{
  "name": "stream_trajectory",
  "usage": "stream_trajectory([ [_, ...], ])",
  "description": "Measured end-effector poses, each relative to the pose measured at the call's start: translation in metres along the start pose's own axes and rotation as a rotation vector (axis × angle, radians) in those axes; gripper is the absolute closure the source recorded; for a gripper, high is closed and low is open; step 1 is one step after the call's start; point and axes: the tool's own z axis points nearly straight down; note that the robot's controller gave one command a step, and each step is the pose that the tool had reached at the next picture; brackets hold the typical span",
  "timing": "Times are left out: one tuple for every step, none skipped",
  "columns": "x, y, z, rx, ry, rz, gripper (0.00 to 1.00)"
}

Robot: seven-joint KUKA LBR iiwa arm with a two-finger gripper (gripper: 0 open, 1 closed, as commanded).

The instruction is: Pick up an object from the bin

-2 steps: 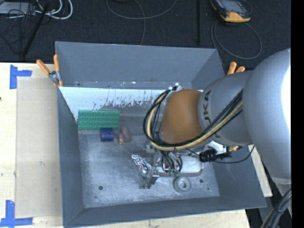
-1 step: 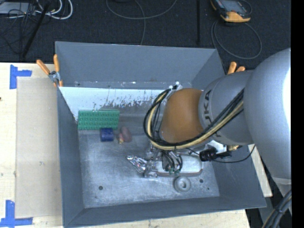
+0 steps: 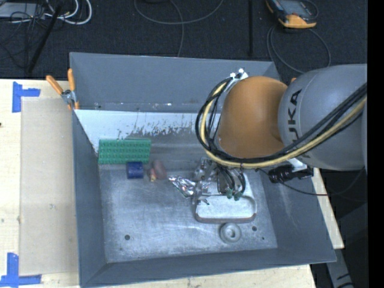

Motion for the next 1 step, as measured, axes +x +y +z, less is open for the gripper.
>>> stream_trajectory([
  [-0.0044, -0.0038, -0.0404, 0.001, 0.003, 0.001, 1.00],
])
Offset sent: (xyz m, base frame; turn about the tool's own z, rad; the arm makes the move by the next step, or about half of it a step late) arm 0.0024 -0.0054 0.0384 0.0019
